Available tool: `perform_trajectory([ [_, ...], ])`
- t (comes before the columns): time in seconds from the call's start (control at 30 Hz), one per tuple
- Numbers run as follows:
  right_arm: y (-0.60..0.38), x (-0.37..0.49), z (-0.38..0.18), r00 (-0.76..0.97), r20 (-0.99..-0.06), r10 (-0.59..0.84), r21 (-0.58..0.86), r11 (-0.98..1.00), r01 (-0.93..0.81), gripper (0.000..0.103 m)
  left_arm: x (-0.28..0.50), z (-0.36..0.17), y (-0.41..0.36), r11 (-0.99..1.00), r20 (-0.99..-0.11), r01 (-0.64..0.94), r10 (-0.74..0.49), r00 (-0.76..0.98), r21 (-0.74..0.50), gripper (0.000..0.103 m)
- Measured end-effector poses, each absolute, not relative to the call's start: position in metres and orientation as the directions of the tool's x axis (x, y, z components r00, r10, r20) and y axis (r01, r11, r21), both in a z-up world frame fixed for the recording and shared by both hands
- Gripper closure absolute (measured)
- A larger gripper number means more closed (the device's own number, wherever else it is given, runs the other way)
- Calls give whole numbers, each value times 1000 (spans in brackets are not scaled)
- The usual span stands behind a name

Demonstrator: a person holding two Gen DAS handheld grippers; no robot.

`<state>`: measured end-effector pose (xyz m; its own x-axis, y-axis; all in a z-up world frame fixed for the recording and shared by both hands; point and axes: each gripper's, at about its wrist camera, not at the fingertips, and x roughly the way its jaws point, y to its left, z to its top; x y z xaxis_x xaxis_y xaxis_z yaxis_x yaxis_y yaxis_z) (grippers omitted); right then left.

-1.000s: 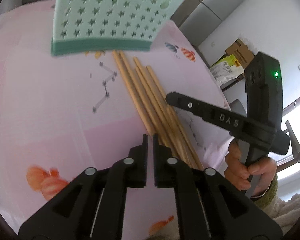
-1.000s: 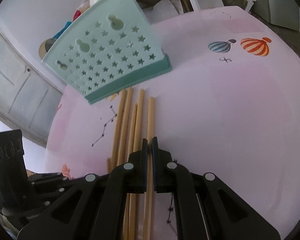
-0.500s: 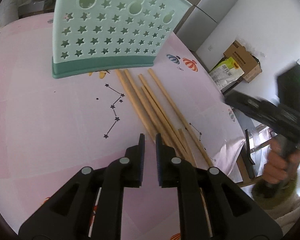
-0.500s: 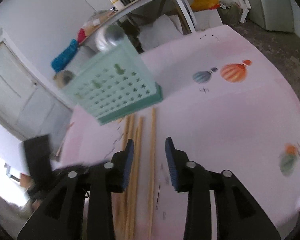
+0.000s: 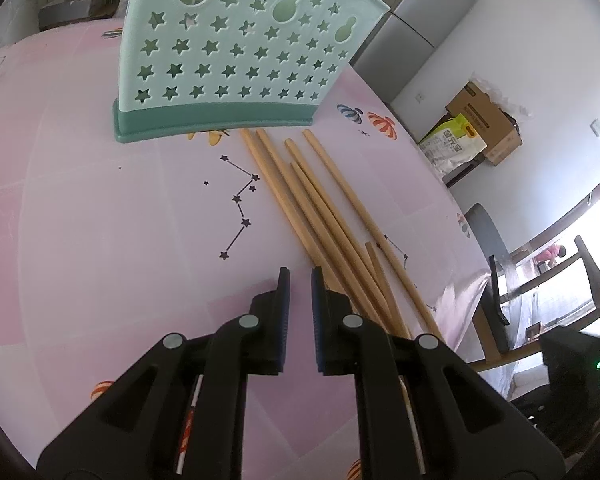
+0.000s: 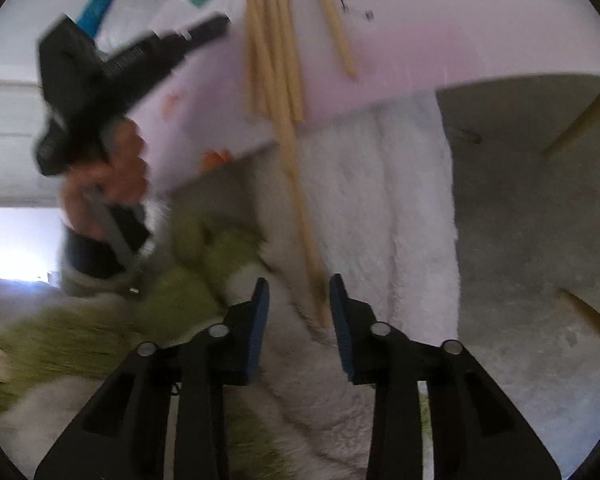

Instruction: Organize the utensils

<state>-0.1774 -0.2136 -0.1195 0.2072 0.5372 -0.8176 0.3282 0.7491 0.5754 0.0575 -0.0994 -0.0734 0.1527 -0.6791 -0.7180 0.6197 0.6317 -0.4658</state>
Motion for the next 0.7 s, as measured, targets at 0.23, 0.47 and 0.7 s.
perform_trajectory([
  [0.23,-214,-166,-114,209,-845,492,535,782,319,96,60,-75,-97,629,-712,617,-686,154,-473,94],
  [0.47,-224,-114,-89,273,-878,394,459,854,244,96,63,-76,-92,625,-705,614,-693,151,-482,94],
  [0.7,-219,-67,-64,313,-915,255,307,943,131,95,62,-75,-90,631,-707,608,-689,156,-481,94],
])
